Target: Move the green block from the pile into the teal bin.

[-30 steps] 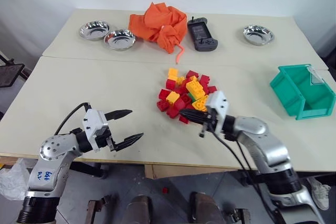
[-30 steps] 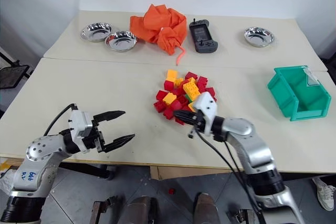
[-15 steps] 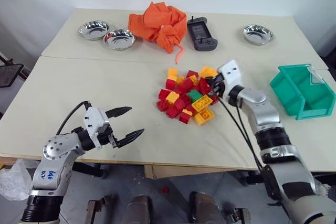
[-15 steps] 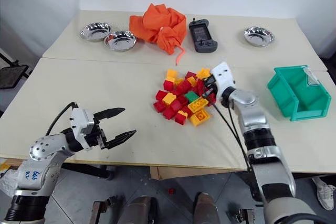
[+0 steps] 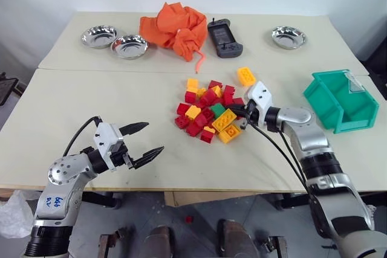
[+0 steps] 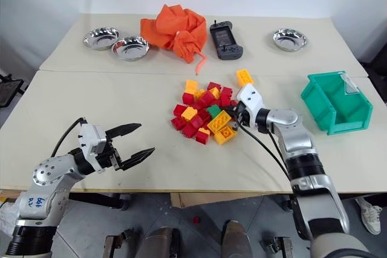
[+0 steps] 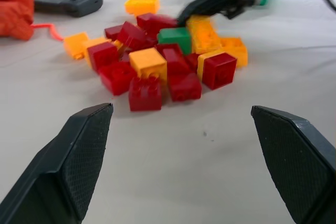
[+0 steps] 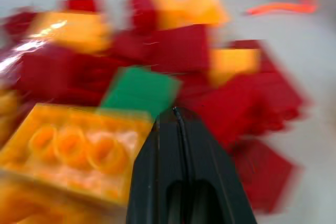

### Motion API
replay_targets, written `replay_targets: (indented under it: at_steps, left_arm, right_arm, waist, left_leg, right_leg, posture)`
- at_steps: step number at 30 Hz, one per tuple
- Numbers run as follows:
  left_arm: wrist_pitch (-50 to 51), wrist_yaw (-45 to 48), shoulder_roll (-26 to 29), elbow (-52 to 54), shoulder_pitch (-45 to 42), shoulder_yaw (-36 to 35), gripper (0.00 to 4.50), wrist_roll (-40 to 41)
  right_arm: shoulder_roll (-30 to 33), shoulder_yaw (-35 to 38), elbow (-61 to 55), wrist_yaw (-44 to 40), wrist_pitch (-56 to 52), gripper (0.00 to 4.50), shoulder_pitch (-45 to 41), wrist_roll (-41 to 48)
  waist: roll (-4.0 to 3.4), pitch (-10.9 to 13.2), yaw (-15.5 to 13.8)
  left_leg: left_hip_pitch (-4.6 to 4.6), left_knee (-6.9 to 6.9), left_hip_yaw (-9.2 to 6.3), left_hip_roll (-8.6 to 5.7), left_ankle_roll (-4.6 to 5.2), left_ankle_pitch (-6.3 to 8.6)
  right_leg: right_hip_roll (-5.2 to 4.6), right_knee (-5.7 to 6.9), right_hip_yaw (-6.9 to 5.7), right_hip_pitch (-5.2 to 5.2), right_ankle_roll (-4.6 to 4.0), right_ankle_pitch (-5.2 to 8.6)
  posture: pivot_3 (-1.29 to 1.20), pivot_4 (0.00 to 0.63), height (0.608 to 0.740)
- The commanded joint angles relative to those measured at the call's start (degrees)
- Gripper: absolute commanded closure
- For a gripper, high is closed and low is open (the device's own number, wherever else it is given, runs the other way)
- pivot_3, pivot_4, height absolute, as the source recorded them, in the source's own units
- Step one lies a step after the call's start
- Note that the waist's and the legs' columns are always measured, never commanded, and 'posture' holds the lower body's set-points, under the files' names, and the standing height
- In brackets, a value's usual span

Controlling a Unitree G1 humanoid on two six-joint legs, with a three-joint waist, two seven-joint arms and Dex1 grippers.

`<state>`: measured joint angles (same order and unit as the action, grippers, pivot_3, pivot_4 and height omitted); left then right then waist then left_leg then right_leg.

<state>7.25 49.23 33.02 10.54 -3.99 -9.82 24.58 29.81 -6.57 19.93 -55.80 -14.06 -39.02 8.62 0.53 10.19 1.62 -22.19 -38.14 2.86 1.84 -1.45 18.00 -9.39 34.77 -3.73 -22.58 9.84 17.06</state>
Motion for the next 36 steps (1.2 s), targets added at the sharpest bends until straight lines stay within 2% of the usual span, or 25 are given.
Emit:
replay_targets:
  at_steps: [1,4,8,13,15,20,22,25,29,36]
  left_arm:
    - [-0.21,-0.25,0.95,1.91,0.20,-1.67,0.00,0.67]
    - [-0.21,-0.19,1.11,1.80,0.16,-1.89,0.00,0.64]
    - [-0.09,-0.26,1.24,1.81,0.16,-1.95,0.00,0.70]
    - [-0.26,-0.06,1.30,1.85,1.19,-2.27,0.00,0.90]
    - [-0.40,0.04,1.29,1.45,1.26,-2.38,0.00,0.93]
    - [-0.25,-0.42,1.17,0.78,0.73,-2.51,0.00,0.85]
    - [-0.37,-0.36,1.24,0.28,0.39,-2.51,0.00,0.74]
    - [-0.47,-0.26,1.27,-0.01,0.41,-2.62,0.00,0.68]
    - [-0.32,-0.23,1.23,0.40,0.73,-2.55,0.00,0.68]
    - [-0.72,-1.05,0.66,-0.02,-0.63,-2.18,0.00,0.32]
  right_arm:
    - [3.73,-0.93,-9.21,-4.49,-8.12,4.48,3.11,2.42]
    - [7.59,-0.73,-14.41,-6.66,-12.53,4.48,5.57,3.16]
    - [10.55,3.52,-16.99,-7.66,-13.35,4.48,7.55,6.28]
    - [16.29,10.63,-11.42,-7.80,-5.54,4.48,11.11,6.15]
    - [16.72,12.59,-10.21,-7.46,-9.50,4.48,10.94,8.48]
    - [15.09,12.80,-14.30,-8.38,-11.51,2.99,10.50,11.69]
    - [12.92,10.67,-17.87,-7.91,-15.84,2.22,8.72,13.86]
    - [9.60,7.06,-21.62,-7.25,-20.75,1.29,5.61,15.55]
    - [5.91,2.23,-20.19,-5.58,-23.92,0.05,0.35,14.26]
    - [0.77,-5.42,-1.92,-4.82,-16.42,0.02,-10.84,5.12]
  waist:
    - [0.00,0.00,-0.29]
    - [0.00,0.00,-0.54]
    - [0.00,0.00,-0.91]
    - [0.01,0.01,-1.47]
    - [0.01,0.01,-1.51]
    - [0.01,0.01,-1.27]
    - [0.01,0.01,-1.21]
    - [0.01,0.01,-1.20]
    - [0.01,0.01,-1.40]
    - [0.01,0.01,-1.22]
  left_leg:
    - [-0.01,-0.02,0.00,0.00,0.00,0.00]
    - [-0.01,-0.04,-0.01,0.00,0.01,0.01]
    - [-0.01,-0.02,0.00,0.00,0.02,0.03]
    - [-0.01,-0.02,0.03,-0.01,0.03,0.04]
    - [-0.01,-0.02,0.07,-0.01,0.03,0.04]
    - [0.01,-0.01,0.08,0.00,0.03,0.04]
    - [0.02,-0.02,0.08,0.00,0.03,0.04]
    - [0.01,-0.03,0.07,0.02,0.02,0.03]
    - [0.00,-0.03,0.06,0.01,0.03,0.04]
    - [-0.01,-0.04,0.06,0.01,0.03,0.04]
  right_leg:
    - [0.00,0.01,0.00,0.00,0.00,0.00]
    - [0.00,0.00,0.00,0.01,0.00,0.00]
    - [0.00,-0.03,0.00,0.01,0.00,0.00]
    - [0.00,-0.08,0.00,0.01,0.00,0.00]
    - [0.00,-0.11,0.00,0.02,0.02,-0.01]
    - [0.01,-0.08,0.01,0.01,0.02,-0.01]
    - [0.00,-0.07,0.01,0.02,0.02,-0.01]
    - [0.01,-0.04,0.01,0.00,0.01,-0.01]
    - [0.00,-0.06,0.00,0.00,0.01,-0.01]
    - [0.00,-0.02,0.00,-0.02,0.01,-0.01]
  posture:
    - [0.00,0.150,0.740]
    - [0.00,0.150,0.740]
    - [0.00,0.150,0.740]
    - [0.00,0.150,0.740]
    - [0.00,0.150,0.740]
    - [0.00,0.150,0.740]
    - [0.00,0.150,0.740]
    - [0.00,0.150,0.740]
    - [0.00,0.150,0.740]
    - [0.00,0.150,0.740]
